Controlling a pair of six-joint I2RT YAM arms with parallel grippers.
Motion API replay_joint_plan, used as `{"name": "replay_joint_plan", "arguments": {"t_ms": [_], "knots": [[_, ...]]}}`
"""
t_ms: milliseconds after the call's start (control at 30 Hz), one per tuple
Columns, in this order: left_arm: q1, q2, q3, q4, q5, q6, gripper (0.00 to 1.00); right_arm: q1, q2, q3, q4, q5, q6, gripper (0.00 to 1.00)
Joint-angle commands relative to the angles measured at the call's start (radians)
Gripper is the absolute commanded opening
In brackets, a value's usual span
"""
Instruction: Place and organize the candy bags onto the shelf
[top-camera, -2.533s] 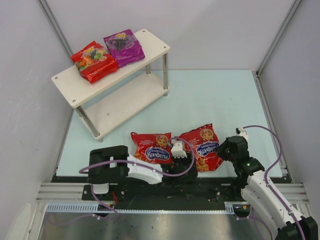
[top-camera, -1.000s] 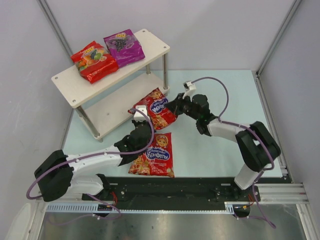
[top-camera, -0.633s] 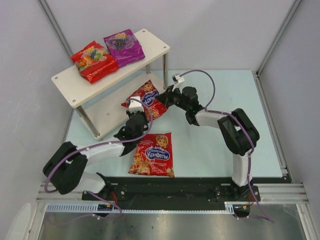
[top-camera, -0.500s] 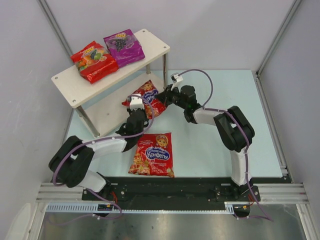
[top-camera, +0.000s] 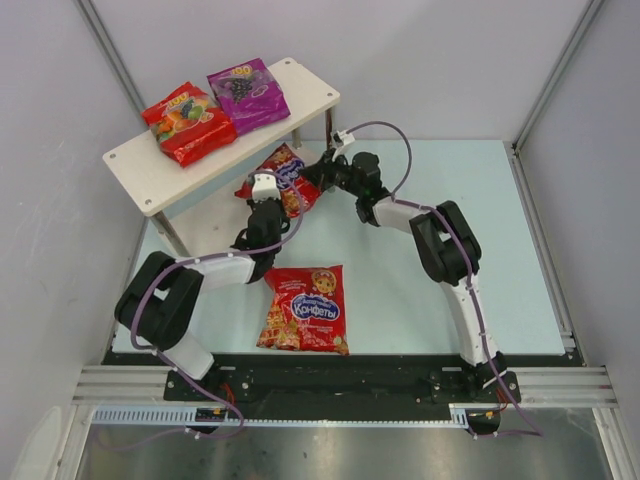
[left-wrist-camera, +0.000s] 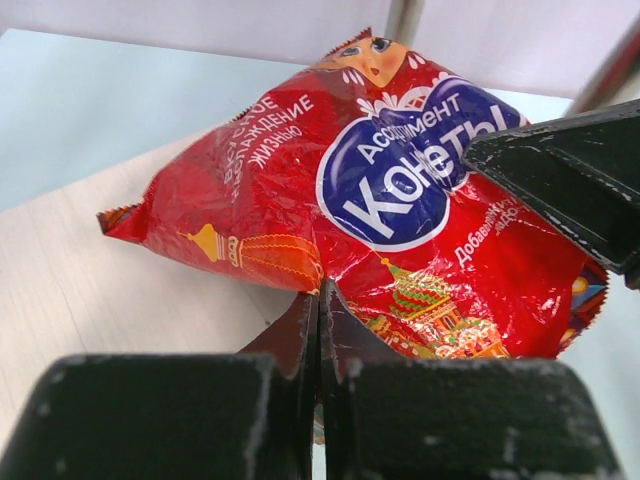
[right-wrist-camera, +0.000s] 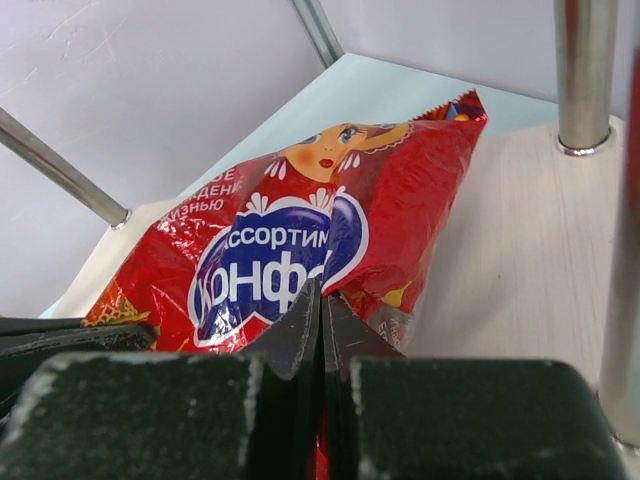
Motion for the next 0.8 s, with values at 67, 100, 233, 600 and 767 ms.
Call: {"name": "replay_joint_plan", "arguments": {"t_ms": [67,100,233,600,767], "knots": [[0.053,0.043,0.065,0.134,0.043,0.028,0.00,0.006,0.056,0.150,0.085,-0.028,-0.015,0.00],[0.064,0.047,0.069,0.137,0.044,0.027,0.00,0.006,0.071,0.156,0.085,-0.028,-0.016,0.00],[0.082,0.078,0.081,0.152,0.056,0.027,0.00,0.001,0.106,0.193,0.080,-0.026,-0.016,0.00],[0.117,0.130,0.113,0.163,0.063,0.038,0.00,0.000,0.201,0.328,0.033,-0.047,-0.012,0.00],[0.121,0.116,0.086,0.161,0.055,0.022,0.56,0.000,0.195,0.296,0.057,-0.057,0.000,0.19]]}}
